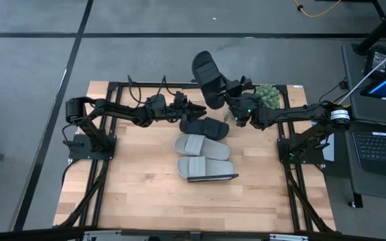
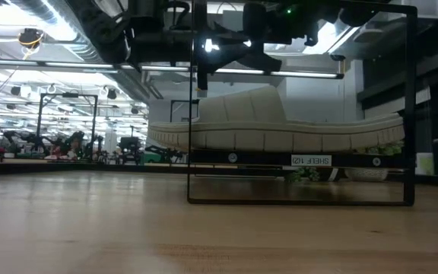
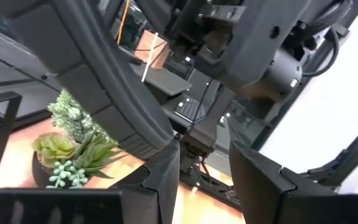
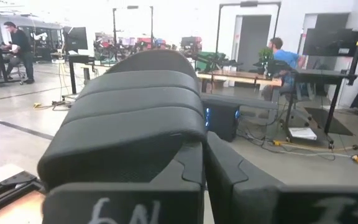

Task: Pick and place slides into the shelf
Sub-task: Put the black slipper on the shelf

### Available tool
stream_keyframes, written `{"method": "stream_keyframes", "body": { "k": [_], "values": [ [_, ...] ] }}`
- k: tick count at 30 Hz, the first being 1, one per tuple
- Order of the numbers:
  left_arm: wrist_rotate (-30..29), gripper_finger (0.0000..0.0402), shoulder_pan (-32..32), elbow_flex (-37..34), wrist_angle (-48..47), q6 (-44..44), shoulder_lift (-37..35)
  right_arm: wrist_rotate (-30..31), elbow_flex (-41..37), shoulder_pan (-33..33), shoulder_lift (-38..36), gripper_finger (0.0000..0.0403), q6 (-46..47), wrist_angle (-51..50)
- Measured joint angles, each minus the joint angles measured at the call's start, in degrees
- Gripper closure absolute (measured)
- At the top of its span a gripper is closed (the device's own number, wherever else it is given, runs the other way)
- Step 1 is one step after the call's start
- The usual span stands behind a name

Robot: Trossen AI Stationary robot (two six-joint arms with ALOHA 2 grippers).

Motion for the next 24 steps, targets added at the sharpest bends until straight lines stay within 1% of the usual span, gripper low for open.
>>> {"method": "stream_keyframes", "body": {
  "k": [3,6,12,15,17,21,24],
  "values": [
    [-0.57,0.0270,0.23,0.00,-0.03,0.00,0.00,-0.22,0.00,0.00,-0.02,0.0399,-1.75,2.14],
    [-0.43,0.0270,0.64,0.00,-0.12,-0.02,0.00,-2.00,0.00,0.00,-0.33,0.0400,-2.64,2.56],
    [3.47,0.0270,1.54,0.00,-0.45,-1.78,0.00,-2.97,0.00,0.02,-0.59,0.0400,-2.86,2.73],
    [3.88,0.0270,2.07,0.07,-4.42,-2.58,-0.04,-2.98,0.00,0.02,-0.59,0.0400,-2.84,2.69],
    [2.51,0.0270,2.43,0.07,-6.38,-2.58,-0.04,-3.28,0.00,0.02,-0.59,0.0400,-2.86,2.68],
    [-2.94,0.0270,2.64,0.07,-6.34,-2.56,-0.04,-5.49,0.00,0.02,-0.59,0.0400,-2.95,2.67],
    [-3.37,0.0270,2.58,0.07,-5.62,-2.56,-0.04,-5.54,0.00,0.04,-0.59,0.0400,-3.73,2.65]
  ]
}}
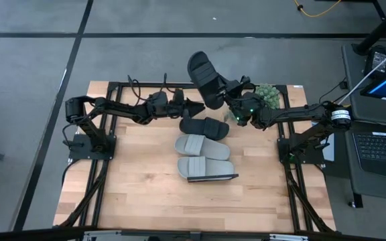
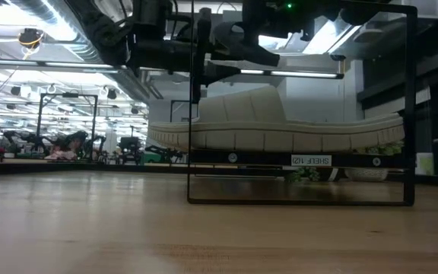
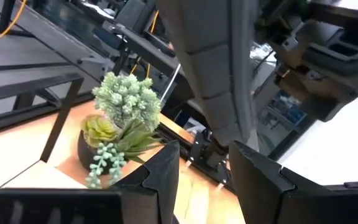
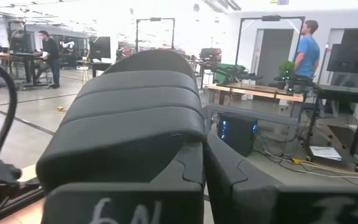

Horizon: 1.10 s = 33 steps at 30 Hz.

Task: Pick and place slides into the shelf
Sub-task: Put the black slipper on the shelf

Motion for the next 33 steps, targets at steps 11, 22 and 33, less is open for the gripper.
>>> {"method": "stream_keyframes", "body": {
  "k": [11,22,33],
  "values": [
    [8.69,0.0270,-0.28,0.00,-0.31,2.83,0.00,-0.34,0.00,0.00,-0.02,0.0400,-0.64,-0.09],
    [11.74,0.0253,2.48,-0.01,-0.44,-3.75,0.00,-0.47,0.00,0.00,-0.07,0.0400,-0.64,-0.35],
    [13.95,0.0215,3.18,-0.02,-0.55,2.81,0.00,-1.92,0.00,0.02,-0.07,0.0400,-0.64,-0.33]
  ]
}}
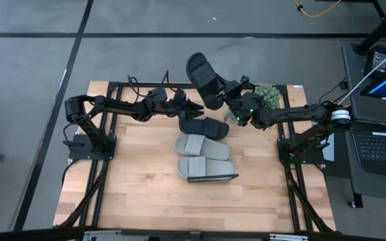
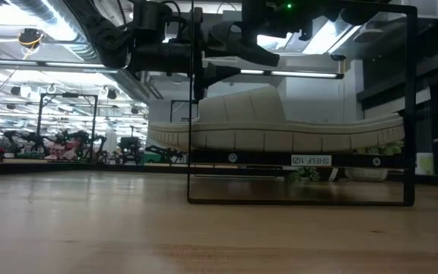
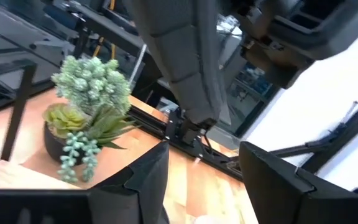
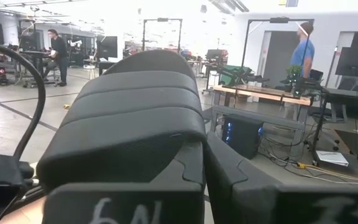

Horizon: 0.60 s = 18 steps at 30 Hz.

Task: Pick and place slides into the shelf
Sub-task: Put the black slipper on the shelf

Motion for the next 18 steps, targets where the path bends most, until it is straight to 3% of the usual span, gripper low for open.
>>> {"method": "stream_keyframes", "body": {
  "k": [10,18],
  "values": [
    [0.51,0.0173,0.80,-0.01,-0.31,0.99,0.00,0.00,0.00,0.00,0.00,0.0400,0.00,0.00],
    [-8.16,0.0157,-0.38,-0.04,0.06,4.46,0.00,0.00,0.00,0.00,0.00,0.0400,0.02,0.04]
  ]
}}
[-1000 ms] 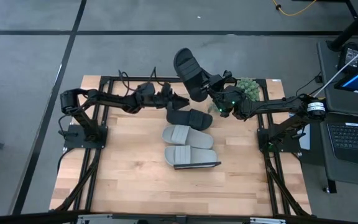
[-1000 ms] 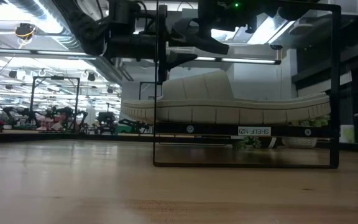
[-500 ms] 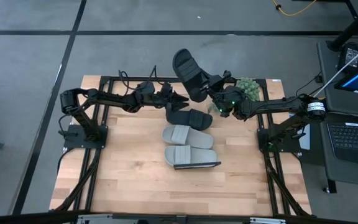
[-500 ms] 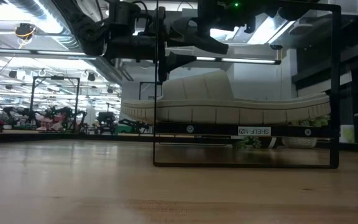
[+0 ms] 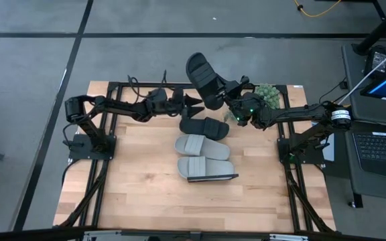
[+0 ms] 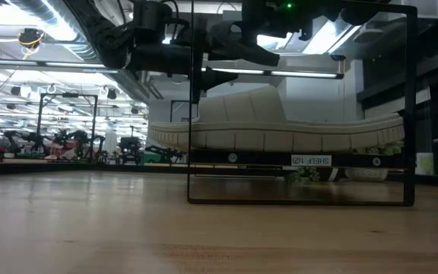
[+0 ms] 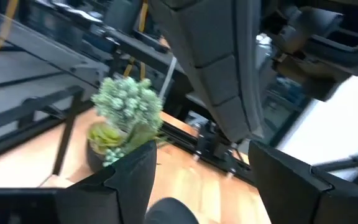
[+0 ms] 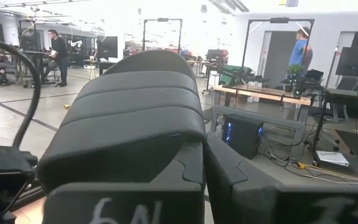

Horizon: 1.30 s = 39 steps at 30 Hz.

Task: Pick and place slides into the shelf
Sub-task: Put the black slipper on the shelf

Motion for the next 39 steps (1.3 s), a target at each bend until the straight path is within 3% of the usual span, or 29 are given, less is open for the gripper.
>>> {"method": "stream_keyframes", "body": {
  "k": [5,21,39],
  "values": [
    [-7.68,0.0157,-1.57,0.00,-0.04,-3.02,0.00,0.00,0.00,0.00,0.00,0.0400,0.07,0.01],
    [-7.15,0.0157,-3.83,0.00,0.17,-0.71,0.00,-1.40,0.00,0.00,0.00,0.0400,0.02,-0.02],
    [-9.01,0.0157,-5.26,0.00,4.59,-4.39,-0.02,-1.40,0.00,0.00,0.00,0.0400,0.30,0.00]
  ]
}}
